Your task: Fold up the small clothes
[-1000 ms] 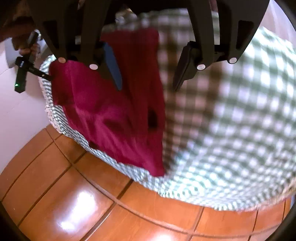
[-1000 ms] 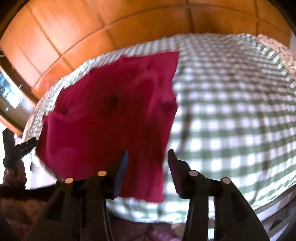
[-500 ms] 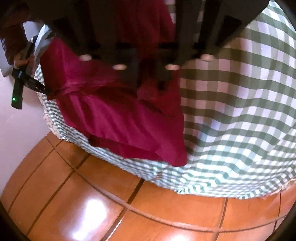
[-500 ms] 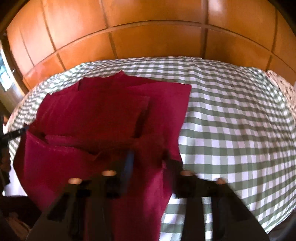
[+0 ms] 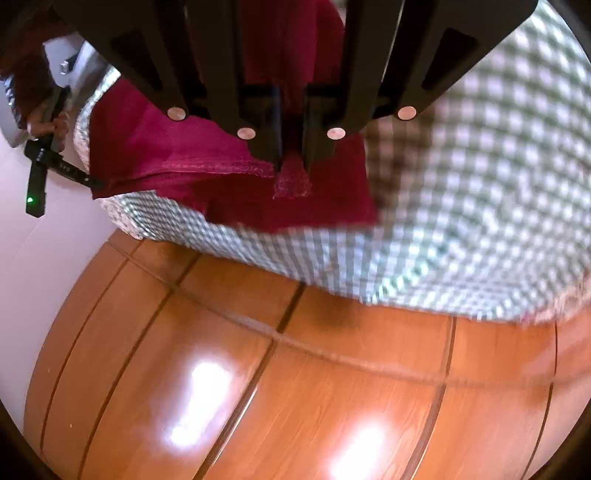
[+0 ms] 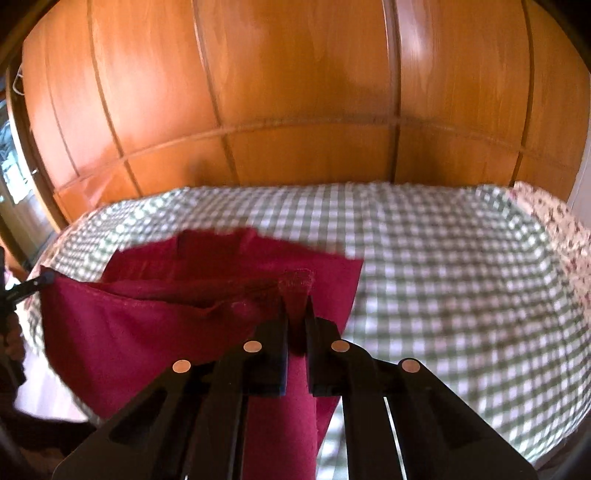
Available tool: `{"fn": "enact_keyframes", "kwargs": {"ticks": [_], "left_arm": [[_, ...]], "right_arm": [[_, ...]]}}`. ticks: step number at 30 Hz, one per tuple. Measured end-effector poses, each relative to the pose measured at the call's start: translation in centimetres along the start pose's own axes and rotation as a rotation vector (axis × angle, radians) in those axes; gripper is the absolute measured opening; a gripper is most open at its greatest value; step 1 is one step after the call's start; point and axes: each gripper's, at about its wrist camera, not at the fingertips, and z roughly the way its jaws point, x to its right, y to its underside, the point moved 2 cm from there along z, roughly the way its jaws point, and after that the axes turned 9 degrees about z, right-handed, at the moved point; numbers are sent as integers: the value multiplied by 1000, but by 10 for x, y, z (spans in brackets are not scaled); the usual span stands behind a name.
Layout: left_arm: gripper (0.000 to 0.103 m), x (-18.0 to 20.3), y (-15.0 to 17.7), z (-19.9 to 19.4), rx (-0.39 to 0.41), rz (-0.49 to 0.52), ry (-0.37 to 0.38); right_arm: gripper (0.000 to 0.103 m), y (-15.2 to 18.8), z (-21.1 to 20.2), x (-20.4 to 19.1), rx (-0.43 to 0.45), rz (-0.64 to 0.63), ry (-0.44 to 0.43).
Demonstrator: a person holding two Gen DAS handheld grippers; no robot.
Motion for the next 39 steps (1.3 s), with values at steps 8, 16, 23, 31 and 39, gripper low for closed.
{"fn": "enact_keyframes", "kwargs": {"ticks": [8, 16, 23, 31, 39], "left_arm": [[7, -29, -62, 106, -95, -13, -117], [14, -59, -44, 192, -295, -78, -242], [36, -51, -50, 136, -156, -105, -299], [37, -23, -1, 126, -273, 5, -284], [50, -48, 27, 56, -172, -133, -194]], "right_arm": [[6, -45, 105, 23, -54, 87, 110], [6, -21, 184, 36, -177, 138, 182], [42, -31, 133, 20, -50, 85, 149], [55, 2, 130, -89, -97, -83, -77], [64, 20, 188, -104, -192, -57, -19]]}}
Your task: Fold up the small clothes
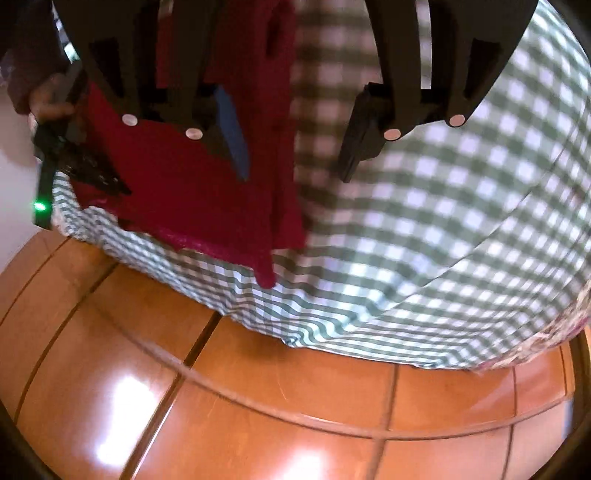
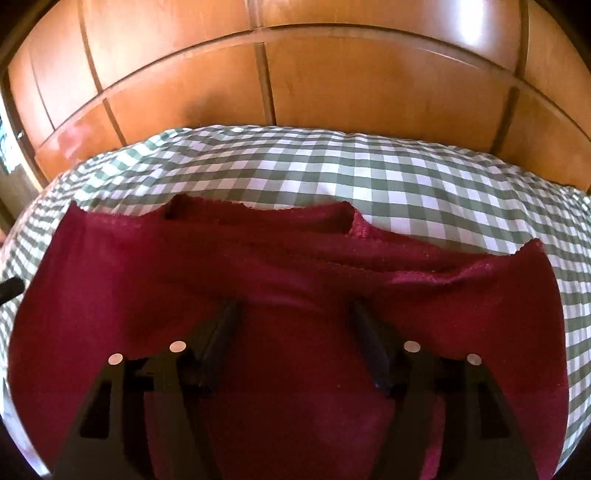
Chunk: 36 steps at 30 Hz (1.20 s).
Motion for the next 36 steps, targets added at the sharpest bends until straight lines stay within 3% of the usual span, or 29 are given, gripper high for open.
{"fn": "enact_keyframes", "kwargs": {"ticks": [5, 7, 11, 18, 22, 23, 25, 26, 27, 29, 32, 36], "left_arm": [[53, -13, 52, -33, -1, -21, 170], [56, -10, 70, -38, -9, -19, 201], [60, 3, 97, -35, -44, -24, 242], [58, 22, 92, -17, -30, -7, 271], [29, 23, 90, -11, -48, -16, 297], [20, 25, 89, -12, -52, 5, 297], [14, 26, 87, -14, -58, 36, 287], [11, 25, 86, -16, -56, 43, 284], [11, 25, 84, -19, -51, 50, 277], [10, 24, 83, -25, -45, 62, 277], [9, 31, 86, -26, -64, 137, 244], [10, 29, 95, -6, -130, 137, 206]], "right_arm": [[70, 12, -38, 10, 37, 36, -43], [70, 22, -57, 22, 55, 53, -60], [70, 51, -103, 65, 89, 111, -54], [70, 112, -162, 152, 62, 295, -69], [70, 134, -145, 157, 6, 329, -95], [67, 137, -140, 157, -3, 331, -97], [40, 136, -128, 152, -32, 322, -119], [35, 134, -128, 151, -34, 314, -121], [21, 131, -132, 150, -33, 299, -132], [5, 125, -146, 152, -11, 280, -152], [6, 125, -159, 158, 4, 239, -114], [6, 138, -126, 163, -68, 238, -45]]}}
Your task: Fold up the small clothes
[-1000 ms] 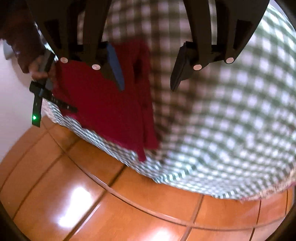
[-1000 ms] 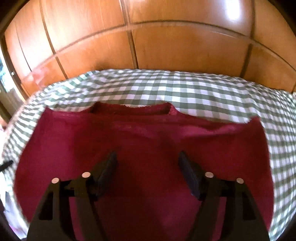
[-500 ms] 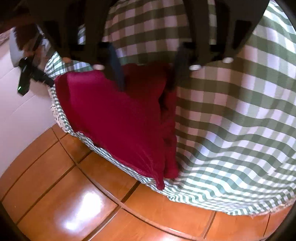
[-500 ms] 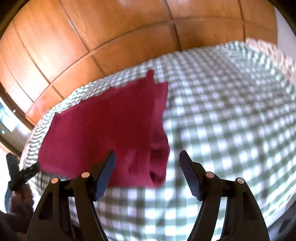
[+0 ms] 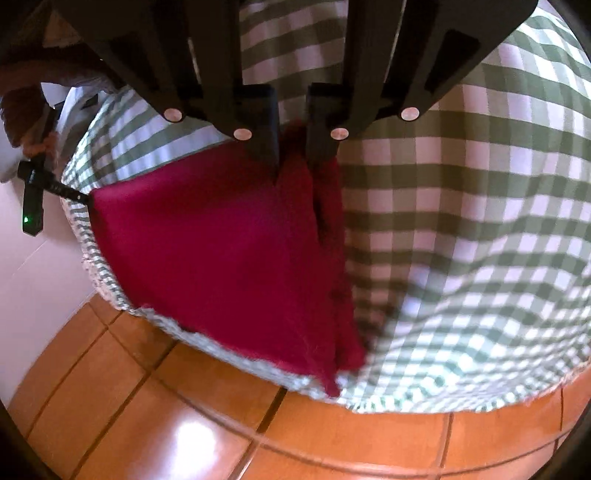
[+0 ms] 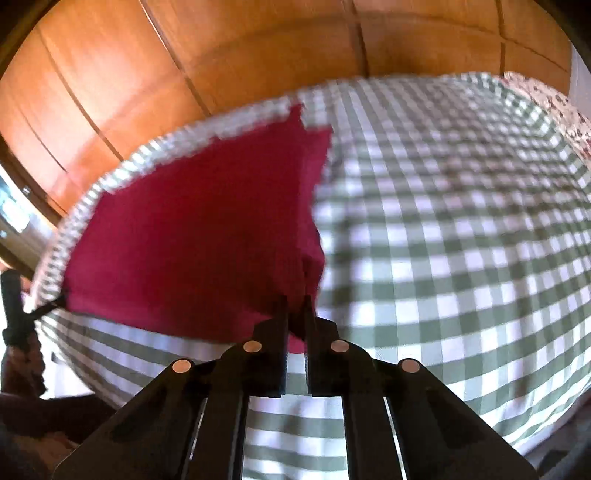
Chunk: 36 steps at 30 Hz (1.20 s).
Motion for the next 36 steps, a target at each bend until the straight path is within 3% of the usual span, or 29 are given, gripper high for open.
{"fn": "enact_keyframes", "kwargs": {"ticks": [1, 4, 6, 8, 10, 14, 18, 20, 21, 25, 29, 32, 36], "left_arm": [[13, -1, 0, -2, 4, -19, 9], [40, -2, -1, -17, 36, -36, -56], [40, -2, -4, -31, 76, -51, -52], [40, 6, -11, -45, 131, -34, -63], [40, 23, -19, -49, 161, 13, -68], [40, 72, -29, -28, 143, 139, -5], [40, 104, -19, 8, 57, 222, 33], [41, 107, -12, 30, -6, 229, -23], [42, 108, -10, 37, -23, 228, -40], [43, 112, -7, 33, -7, 236, -86], [61, 118, -12, 17, 44, 255, -183], [63, 115, -23, 0, 83, 237, -224], [65, 109, -36, -12, 112, 215, -290]], "right_arm": [[6, 1, 2, 1, 5, 12, -2], [6, 2, -3, -3, 8, 0, 9], [7, -1, -12, -7, 16, -10, 17], [17, -7, -24, -13, 60, -22, 32], [38, -13, -35, -29, 117, -45, 24], [39, -17, -33, -72, 141, -129, -42], [39, -2, -2, -104, 51, -198, -66], [39, 12, 14, -106, 0, -220, -54], [39, 21, 24, -103, -12, -250, -6], [39, 30, 26, -95, 41, -247, -37], [40, 24, 23, -98, 22, -229, -37], [46, 19, 12, -103, 21, -195, -54], [47, 4, -1, -121, 82, -206, -80]]}}
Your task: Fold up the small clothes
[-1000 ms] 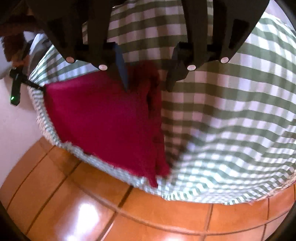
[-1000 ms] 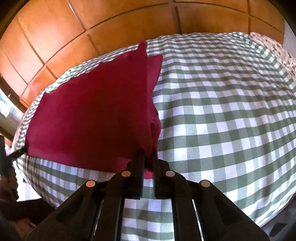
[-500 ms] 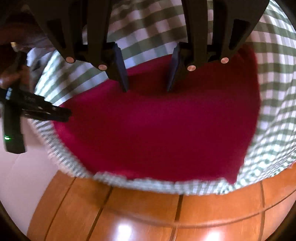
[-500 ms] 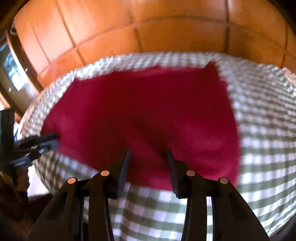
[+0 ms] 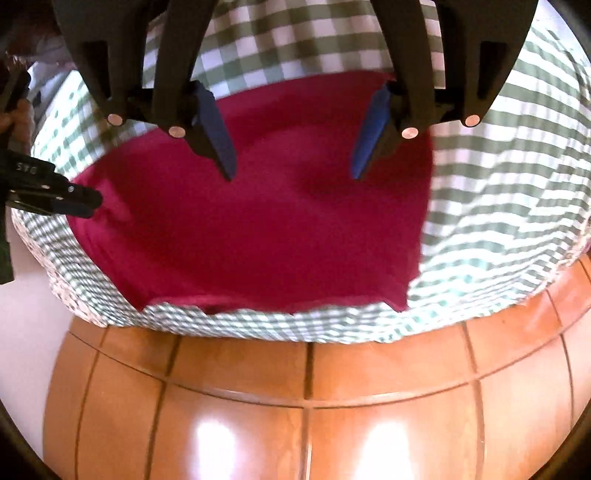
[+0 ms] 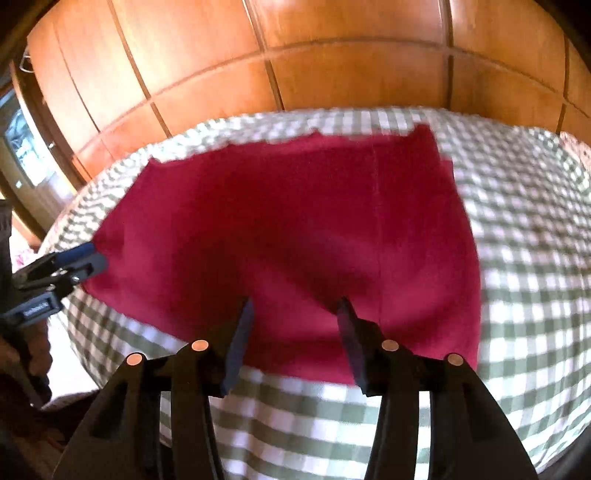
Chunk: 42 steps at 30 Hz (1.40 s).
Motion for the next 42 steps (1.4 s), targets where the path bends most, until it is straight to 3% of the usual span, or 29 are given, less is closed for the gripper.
{"fn": "enact_keyframes", "kwargs": {"ticks": [9, 13, 16, 21, 28, 33, 39, 42], "left_arm": [[71, -11, -13, 11, -17, -4, -86], [72, -14, -17, 13, -23, -2, -109], [74, -23, -19, 15, -19, -3, -144], [74, -62, -24, 24, -32, -94, -161], [70, -136, -36, 52, -56, -313, -47], [64, -158, -39, 81, -90, -419, 55], [49, -154, -49, 107, -106, -471, 155], [30, -145, -59, 109, -82, -441, 154]], "right_arm": [[47, -53, 28, -13, 63, -3, 47], [47, -70, 54, -1, 58, 14, 154], [47, -69, 76, 18, 21, 57, 201], [49, -61, 82, 22, 68, 48, 180], [50, -57, 82, 27, 86, 71, 144], [51, -57, 84, 26, 97, 62, 146], [51, -56, 84, 25, 103, 63, 146], [51, -56, 84, 25, 104, 61, 146]]}}
